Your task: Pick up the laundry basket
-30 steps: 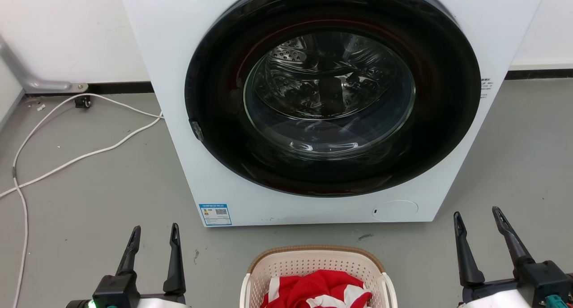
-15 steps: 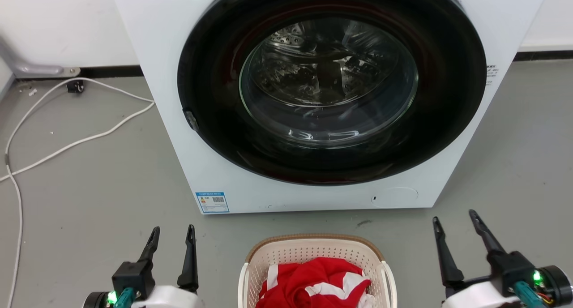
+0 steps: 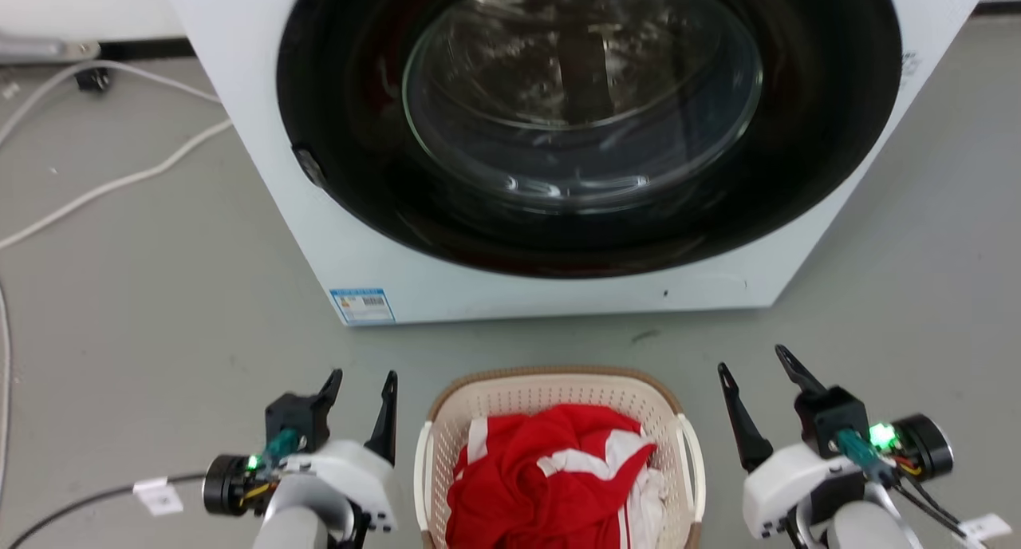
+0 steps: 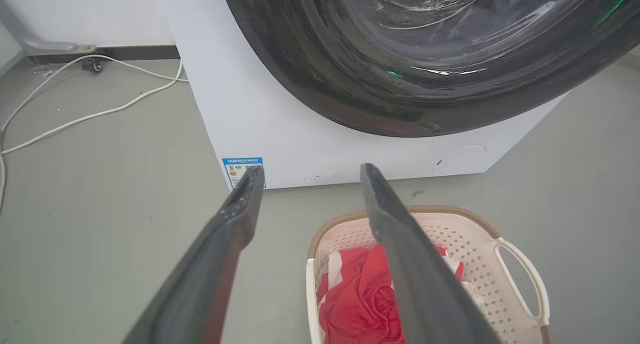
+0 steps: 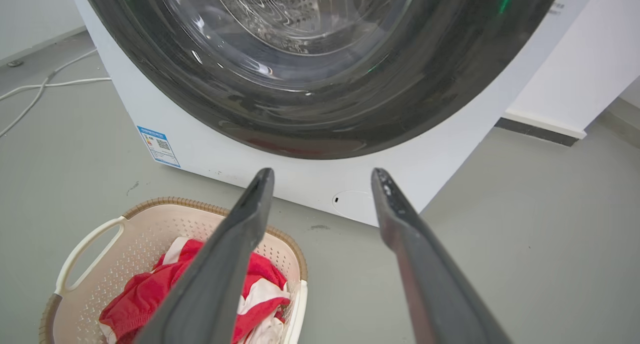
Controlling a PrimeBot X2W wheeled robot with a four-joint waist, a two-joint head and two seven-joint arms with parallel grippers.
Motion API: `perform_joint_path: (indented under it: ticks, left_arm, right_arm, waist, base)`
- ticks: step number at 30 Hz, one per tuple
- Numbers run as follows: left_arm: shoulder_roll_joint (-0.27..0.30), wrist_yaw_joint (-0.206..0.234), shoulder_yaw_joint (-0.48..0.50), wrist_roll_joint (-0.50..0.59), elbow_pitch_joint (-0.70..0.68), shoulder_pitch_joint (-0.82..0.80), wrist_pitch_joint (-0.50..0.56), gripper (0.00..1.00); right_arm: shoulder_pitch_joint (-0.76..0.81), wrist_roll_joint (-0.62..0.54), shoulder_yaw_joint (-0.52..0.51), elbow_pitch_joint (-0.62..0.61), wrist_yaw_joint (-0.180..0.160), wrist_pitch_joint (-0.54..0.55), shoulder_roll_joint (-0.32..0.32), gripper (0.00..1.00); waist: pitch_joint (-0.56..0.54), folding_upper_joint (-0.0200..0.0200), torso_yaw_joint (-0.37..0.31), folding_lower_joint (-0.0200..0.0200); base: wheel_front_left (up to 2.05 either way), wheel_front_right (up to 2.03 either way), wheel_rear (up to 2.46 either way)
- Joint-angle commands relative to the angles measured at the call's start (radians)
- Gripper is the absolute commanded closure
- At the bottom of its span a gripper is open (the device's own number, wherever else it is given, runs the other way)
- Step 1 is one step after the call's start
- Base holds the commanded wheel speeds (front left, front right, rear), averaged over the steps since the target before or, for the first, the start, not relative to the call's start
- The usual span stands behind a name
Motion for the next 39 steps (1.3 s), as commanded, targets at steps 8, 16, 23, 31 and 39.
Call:
perform_joint_path:
  ticks: [8, 16, 23, 31, 39]
  left_arm:
    - [0.01, -0.014, -0.044, -0.005, 0.253, -0.193, -0.002, 0.0]
    - [0.009, -0.017, -0.078, -0.029, 0.478, -0.373, 0.02, 0.0]
    - [0.006, -0.017, -0.097, -0.051, 0.6, -0.464, 0.08, 0.0]
    - [0.002, -0.018, -0.134, -0.098, 0.637, -0.498, 0.117, 0.0]
    - [0.001, -0.018, -0.194, -0.161, 0.644, -0.509, 0.151, 0.0]
  right_arm:
    - [-0.181, -0.041, 0.025, 0.231, -0.001, -0.002, -0.002, 0.0]
    - [-0.326, -0.069, 0.049, 0.417, -0.001, -0.002, -0.003, 0.0]
    - [-0.416, -0.075, 0.065, 0.532, -0.001, -0.002, -0.003, 0.0]
    - [-0.489, -0.085, 0.049, 0.658, -0.001, -0.002, -0.004, 0.0]
    - [-0.531, -0.064, 0.028, 0.757, -0.001, -0.002, -0.003, 0.0]
  waist:
    - [0.159, 0.0, -0.026, -0.0001]
    - [0.279, 0.0, -0.023, -0.0001]
    - [0.367, 0.0, -0.016, -0.0001]
    - [0.443, 0.0, -0.011, -0.0001]
    - [0.497, 0.0, -0.008, -0.0001]
  base:
    - [0.0, 0.0, 0.0]
    - [0.0, 0.0, 0.0]
    - [0.0, 0.0, 0.0]
    - [0.0, 0.0, 0.0]
    - [0.0, 0.0, 0.0]
